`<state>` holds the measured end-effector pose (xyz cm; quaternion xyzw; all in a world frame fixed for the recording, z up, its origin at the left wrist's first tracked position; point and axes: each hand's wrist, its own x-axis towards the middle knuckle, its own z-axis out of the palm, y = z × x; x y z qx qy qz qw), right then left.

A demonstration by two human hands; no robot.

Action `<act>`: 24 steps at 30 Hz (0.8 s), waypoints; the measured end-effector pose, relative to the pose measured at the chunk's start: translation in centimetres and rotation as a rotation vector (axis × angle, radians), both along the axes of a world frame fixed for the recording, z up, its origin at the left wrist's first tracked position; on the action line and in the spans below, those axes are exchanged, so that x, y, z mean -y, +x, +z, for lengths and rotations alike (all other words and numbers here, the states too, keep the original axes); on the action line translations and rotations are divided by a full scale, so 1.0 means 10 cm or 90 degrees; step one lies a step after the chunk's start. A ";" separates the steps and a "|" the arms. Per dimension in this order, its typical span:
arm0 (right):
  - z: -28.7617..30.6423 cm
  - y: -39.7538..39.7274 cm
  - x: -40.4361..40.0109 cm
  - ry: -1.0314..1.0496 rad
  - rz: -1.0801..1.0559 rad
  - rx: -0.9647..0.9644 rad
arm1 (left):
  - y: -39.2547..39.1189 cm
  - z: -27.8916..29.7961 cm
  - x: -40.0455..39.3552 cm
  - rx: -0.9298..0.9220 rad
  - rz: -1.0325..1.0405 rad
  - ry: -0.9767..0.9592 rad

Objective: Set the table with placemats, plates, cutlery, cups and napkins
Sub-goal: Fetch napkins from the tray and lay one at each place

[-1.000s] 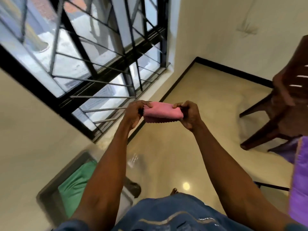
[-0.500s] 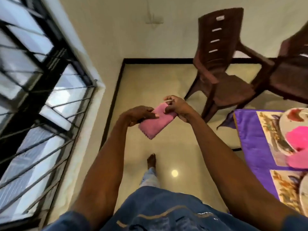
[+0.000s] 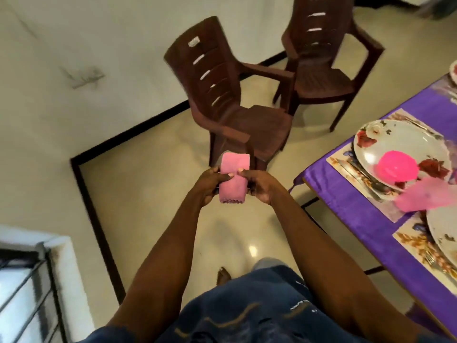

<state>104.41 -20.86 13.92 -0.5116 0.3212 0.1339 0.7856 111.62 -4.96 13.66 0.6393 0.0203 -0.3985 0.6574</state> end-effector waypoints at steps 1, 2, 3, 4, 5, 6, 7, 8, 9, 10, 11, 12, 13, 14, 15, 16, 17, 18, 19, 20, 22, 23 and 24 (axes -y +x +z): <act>0.00 0.10 0.08 0.008 -0.017 -0.024 | 0.14 -0.01 0.13 -0.013 -0.034 -0.017; -0.01 0.17 0.14 0.014 -0.028 -0.043 | 0.26 -0.03 0.24 -0.022 -0.064 -0.031; -0.02 0.24 0.23 0.019 -0.045 -0.052 | 0.39 -0.07 0.39 -0.025 -0.097 -0.038; -0.06 0.30 0.31 0.023 -0.061 -0.054 | 0.49 -0.11 0.50 -0.023 -0.116 -0.039; -0.08 0.34 0.39 0.021 -0.085 -0.054 | 0.57 -0.14 0.62 -0.021 -0.129 -0.034; -0.12 0.42 0.52 0.016 -0.126 -0.049 | 0.70 -0.18 0.79 -0.025 -0.143 -0.022; -0.15 0.49 0.63 0.002 -0.162 -0.044 | 0.81 -0.21 0.95 -0.028 -0.155 -0.010; -0.19 0.58 0.78 -0.014 -0.204 -0.033 | 0.93 -0.24 1.14 -0.029 -0.175 -0.003; -0.22 0.66 0.91 -0.033 -0.242 -0.022 | 1.05 -0.27 1.33 -0.027 -0.195 0.003; -0.25 0.73 1.01 -0.061 -0.278 -0.010 | 1.13 -0.29 1.49 -0.026 -0.208 0.002; -0.27 0.82 1.14 -0.105 -0.315 -0.008 | 1.23 -0.29 1.70 -0.021 -0.224 0.008; -0.28 0.89 1.22 -0.160 -0.345 -0.013 | 1.29 -0.28 1.88 -0.012 -0.235 0.018; -0.29 0.97 1.32 -0.226 -0.375 -0.029 | 1.37 -0.28 2.07 0.006 -0.255 0.036; -0.31 1.02 1.40 -0.290 -0.400 -0.047 | 1.42 -0.28 2.24 0.028 -0.272 0.050; -0.31 1.06 1.48 -0.336 -0.422 -0.059 | 1.47 -0.27 2.40 0.045 -0.287 0.057; -0.30 1.11 1.56 -0.365 -0.447 -0.067 | 1.51 -0.28 2.57 0.057 -0.304 0.055; -0.29 1.15 1.69 -0.381 -0.480 -0.082 | 1.55 -0.28 2.78 0.067 -0.332 0.061; -0.26 1.17 1.79 -0.391 -0.513 -0.104 | 1.57 -0.29 2.95 0.075 -0.356 0.065; -0.23 1.17 1.88 -0.400 -0.544 -0.128 | 1.57 -0.31 3.09 0.079 -0.376 0.066; -0.22 1.14 1.97 -0.409 -0.575 -0.153 | 1.56 -0.32 3.23 0.079 -0.397 0.063; -0.20 1.07 2.15 -0.438 -0.641 -0.207 | 1.49 -0.33 3.57 0.082 -0.467 0.064; -0.20 0.99 2.23 -0.448 -0.680 -0.234 | 1.42 -0.34 3.75 0.088 -0.528 0.058; -0.21 0.91 2.28 -0.448 -0.710 -0.256 | 1.35 -0.34 3.87 0.091 -0.583 0.054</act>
